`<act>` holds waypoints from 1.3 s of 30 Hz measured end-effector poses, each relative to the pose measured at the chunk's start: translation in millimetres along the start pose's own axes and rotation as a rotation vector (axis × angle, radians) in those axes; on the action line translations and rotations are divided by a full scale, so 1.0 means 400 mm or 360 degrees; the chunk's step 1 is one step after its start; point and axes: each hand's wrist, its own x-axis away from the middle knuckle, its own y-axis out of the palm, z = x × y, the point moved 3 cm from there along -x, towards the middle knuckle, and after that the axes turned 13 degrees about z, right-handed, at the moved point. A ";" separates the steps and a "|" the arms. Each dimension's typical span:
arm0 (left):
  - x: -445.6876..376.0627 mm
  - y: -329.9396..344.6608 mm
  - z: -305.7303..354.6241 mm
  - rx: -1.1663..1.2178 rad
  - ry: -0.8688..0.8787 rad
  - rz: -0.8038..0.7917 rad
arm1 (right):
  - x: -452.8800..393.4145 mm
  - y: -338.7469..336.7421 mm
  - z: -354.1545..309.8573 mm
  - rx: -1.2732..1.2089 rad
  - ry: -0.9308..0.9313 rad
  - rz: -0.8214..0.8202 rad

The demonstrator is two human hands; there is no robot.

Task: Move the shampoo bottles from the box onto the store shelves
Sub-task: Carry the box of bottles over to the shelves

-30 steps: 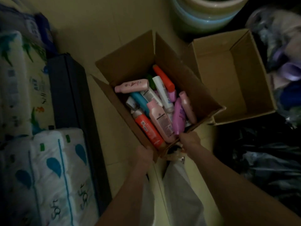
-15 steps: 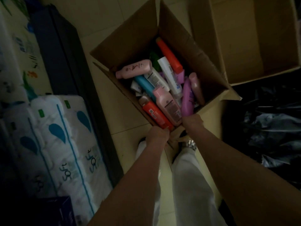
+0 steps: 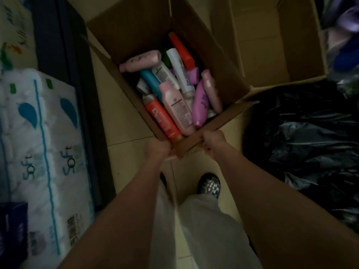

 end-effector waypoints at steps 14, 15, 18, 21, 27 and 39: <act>0.299 -0.128 -0.473 -0.0502 0.0440 -0.0082 | 0.281 -0.085 0.517 -0.0138 -0.0031 0.0007; 0.327 -0.130 -0.522 -0.0524 0.0426 -0.0108 | 0.311 -0.098 0.579 -0.0134 0.0031 -0.0004; 0.411 -0.125 -0.686 -0.0577 0.0359 -0.0173 | 0.365 -0.133 0.768 -0.0131 0.0132 0.0022; 0.473 -0.118 -0.848 -0.0651 0.0354 -0.0169 | 0.420 -0.163 0.934 -0.0158 0.0170 0.0035; 0.563 -0.102 -1.143 -0.0560 0.0294 -0.0186 | 0.537 -0.214 1.204 -0.0113 0.0193 0.0104; 0.769 -0.091 -1.520 -0.0423 0.0344 -0.0124 | 0.696 -0.319 1.599 -0.0074 0.0096 0.0001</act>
